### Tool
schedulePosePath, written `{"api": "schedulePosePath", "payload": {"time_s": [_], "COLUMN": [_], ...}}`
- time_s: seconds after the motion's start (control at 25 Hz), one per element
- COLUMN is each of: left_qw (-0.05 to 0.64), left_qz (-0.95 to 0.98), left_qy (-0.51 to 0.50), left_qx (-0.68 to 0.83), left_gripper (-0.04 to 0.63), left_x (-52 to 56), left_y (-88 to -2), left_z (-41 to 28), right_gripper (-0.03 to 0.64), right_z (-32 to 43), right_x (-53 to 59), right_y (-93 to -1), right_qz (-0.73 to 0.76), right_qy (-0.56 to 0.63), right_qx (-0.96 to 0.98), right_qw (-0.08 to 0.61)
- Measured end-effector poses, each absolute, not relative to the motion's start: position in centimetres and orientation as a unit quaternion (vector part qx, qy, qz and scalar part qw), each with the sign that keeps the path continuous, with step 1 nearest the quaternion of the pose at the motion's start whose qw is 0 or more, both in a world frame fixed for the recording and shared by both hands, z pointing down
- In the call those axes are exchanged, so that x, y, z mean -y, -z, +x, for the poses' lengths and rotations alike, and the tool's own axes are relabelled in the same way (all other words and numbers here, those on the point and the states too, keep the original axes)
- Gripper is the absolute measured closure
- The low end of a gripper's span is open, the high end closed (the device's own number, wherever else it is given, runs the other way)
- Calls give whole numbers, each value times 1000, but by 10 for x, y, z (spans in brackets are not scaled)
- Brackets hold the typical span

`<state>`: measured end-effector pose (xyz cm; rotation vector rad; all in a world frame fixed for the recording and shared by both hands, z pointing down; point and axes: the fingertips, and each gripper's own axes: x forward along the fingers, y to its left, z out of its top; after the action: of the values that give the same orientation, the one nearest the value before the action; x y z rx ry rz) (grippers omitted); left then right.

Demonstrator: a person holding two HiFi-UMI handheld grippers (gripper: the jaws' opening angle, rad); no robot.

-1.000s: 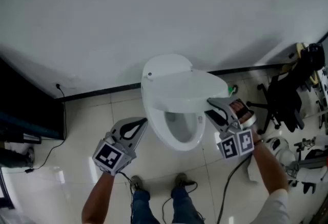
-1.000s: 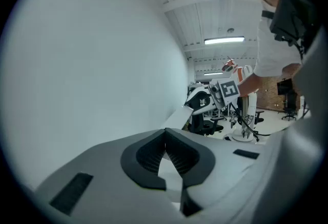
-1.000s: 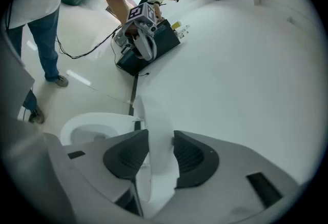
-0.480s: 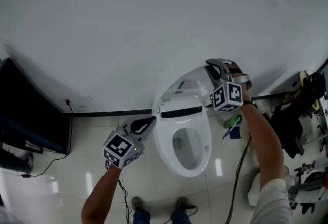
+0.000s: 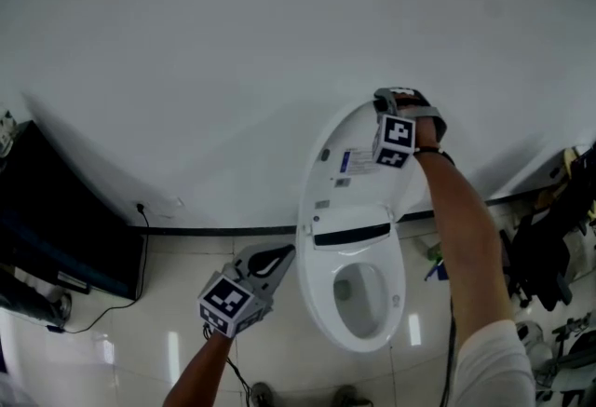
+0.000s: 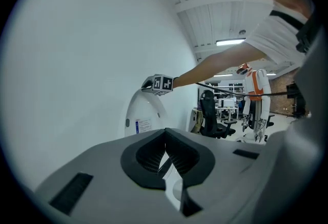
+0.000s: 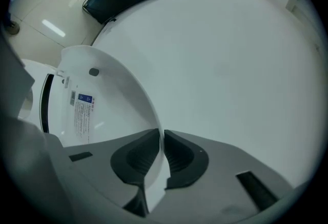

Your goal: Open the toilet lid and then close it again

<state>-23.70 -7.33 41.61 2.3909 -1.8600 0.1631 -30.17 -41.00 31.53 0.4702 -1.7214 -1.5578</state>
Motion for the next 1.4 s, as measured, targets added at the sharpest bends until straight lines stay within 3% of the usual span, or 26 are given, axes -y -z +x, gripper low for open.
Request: {"api": "schedulePosePath", "payload": {"time_s": [0.4, 0.52, 0.64, 0.76, 1.04, 1.24, 1.4], "left_qw": [69, 66, 63, 56, 27, 0, -19], "left_qz": [758, 753, 754, 758, 786, 802, 814], "left_qy": [-50, -43, -41, -30, -21, -29, -15], "left_qx": [647, 654, 653, 649, 618, 597, 580], "left_gripper": [595, 595, 595, 595, 595, 595, 595], "left_x": [38, 35, 35, 40, 45, 25, 0], "left_y": [-408, -394, -385, -372, -307, -273, -258], "left_z": [-265, -270, -270, -263, -202, -146, -101], "right_gripper": [583, 562, 411, 411, 411, 413, 413], "right_z": [-308, -302, -282, -249, -139, -59, -9], "right_x": [420, 408, 393, 352, 202, 101, 47], "right_y": [-322, -315, -312, -295, -239, -245, -275], "right_qz": [192, 202, 198, 185, 109, 54, 58], "right_qy": [576, 553, 537, 496, 235, 92, 43], "right_qx": [677, 716, 747, 802, 958, 992, 996], "right_qw": [415, 376, 337, 277, 122, 64, 58]}}
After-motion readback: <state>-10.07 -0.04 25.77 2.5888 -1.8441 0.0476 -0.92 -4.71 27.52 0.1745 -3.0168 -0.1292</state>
